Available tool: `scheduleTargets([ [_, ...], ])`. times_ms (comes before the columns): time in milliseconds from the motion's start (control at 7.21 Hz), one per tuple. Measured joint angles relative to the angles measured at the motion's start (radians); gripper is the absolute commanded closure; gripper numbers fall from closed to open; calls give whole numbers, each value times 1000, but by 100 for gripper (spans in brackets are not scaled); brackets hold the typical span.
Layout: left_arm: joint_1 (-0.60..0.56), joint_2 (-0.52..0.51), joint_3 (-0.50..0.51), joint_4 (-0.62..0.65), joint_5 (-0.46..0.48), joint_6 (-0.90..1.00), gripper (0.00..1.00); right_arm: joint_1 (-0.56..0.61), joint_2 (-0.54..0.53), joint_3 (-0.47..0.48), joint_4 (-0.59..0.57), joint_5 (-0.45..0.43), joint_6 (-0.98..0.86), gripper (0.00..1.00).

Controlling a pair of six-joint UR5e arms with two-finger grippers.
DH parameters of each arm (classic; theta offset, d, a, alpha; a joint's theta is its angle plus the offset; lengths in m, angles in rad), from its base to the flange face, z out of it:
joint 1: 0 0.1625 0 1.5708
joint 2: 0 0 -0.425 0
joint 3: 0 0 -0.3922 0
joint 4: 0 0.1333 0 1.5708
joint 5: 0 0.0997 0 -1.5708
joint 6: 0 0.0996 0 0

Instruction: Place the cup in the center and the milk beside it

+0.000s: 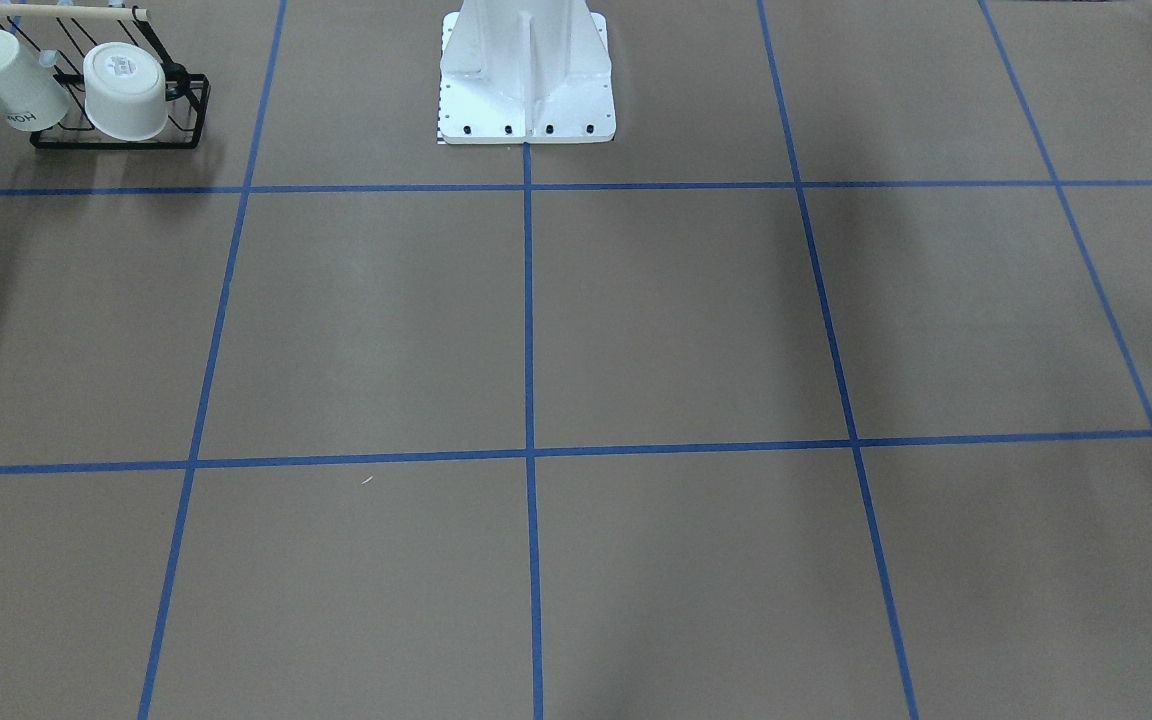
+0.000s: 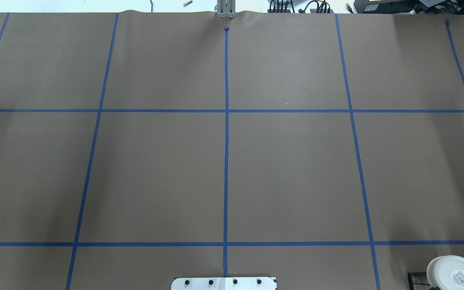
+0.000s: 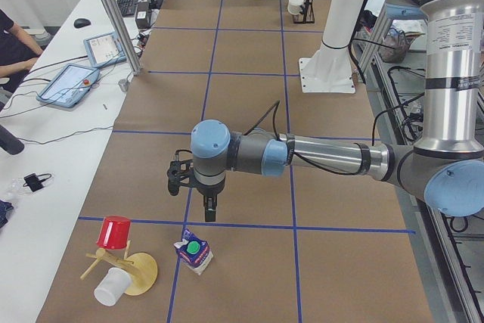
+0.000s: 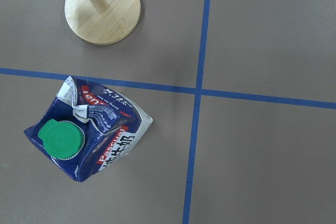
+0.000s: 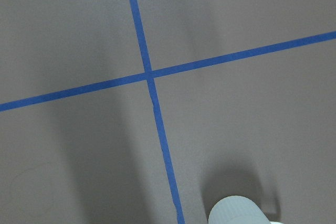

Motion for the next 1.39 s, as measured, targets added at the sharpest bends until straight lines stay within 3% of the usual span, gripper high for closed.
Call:
scheduleTargets([
  [1387, -1, 1, -5, 0, -2, -2, 2, 0, -8, 31, 0, 41, 4, 0],
])
